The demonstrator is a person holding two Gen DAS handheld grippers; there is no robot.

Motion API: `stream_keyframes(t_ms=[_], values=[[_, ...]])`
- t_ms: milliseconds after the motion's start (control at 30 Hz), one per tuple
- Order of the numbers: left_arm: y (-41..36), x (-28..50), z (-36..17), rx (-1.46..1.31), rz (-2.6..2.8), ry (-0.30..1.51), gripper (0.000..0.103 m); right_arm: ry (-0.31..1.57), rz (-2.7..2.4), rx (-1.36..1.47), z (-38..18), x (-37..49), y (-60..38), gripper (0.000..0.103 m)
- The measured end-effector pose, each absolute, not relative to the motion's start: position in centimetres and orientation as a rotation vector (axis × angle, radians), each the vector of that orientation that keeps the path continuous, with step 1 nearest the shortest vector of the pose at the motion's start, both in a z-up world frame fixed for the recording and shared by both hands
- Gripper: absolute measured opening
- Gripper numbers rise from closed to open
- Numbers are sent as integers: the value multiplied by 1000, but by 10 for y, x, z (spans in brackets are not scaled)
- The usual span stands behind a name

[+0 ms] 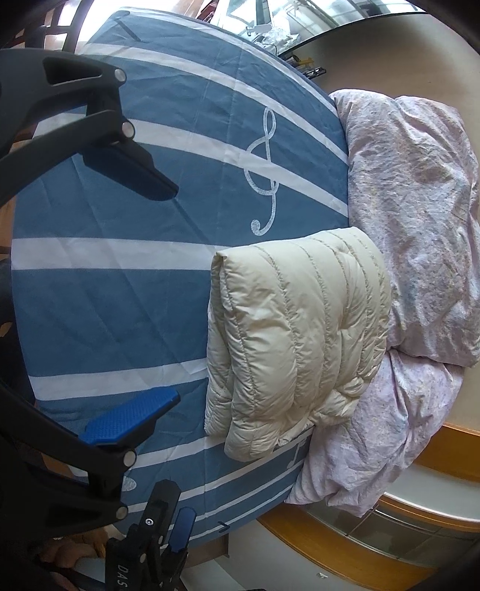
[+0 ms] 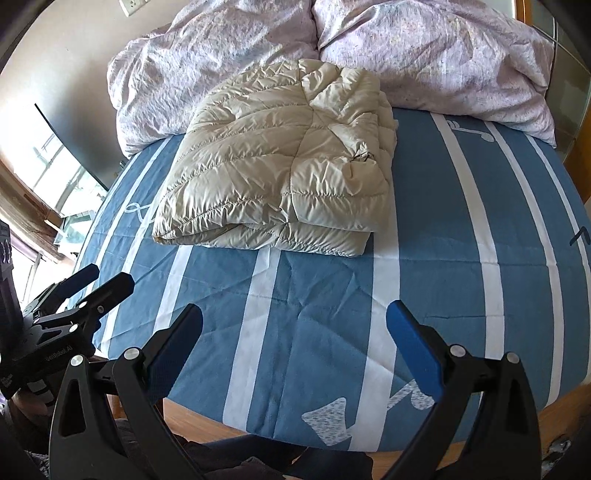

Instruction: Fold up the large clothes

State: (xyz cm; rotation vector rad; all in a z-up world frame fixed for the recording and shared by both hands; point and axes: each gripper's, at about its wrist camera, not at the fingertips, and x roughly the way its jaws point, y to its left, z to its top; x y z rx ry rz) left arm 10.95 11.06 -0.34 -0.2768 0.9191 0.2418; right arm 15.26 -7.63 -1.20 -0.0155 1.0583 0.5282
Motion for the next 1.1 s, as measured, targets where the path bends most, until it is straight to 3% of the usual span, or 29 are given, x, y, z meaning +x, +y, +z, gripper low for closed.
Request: stream_keyframes(t_ms=[1100], values=[[111,109,-5,-372,170,892,101,1047,535,21,-10,153,-84,101]])
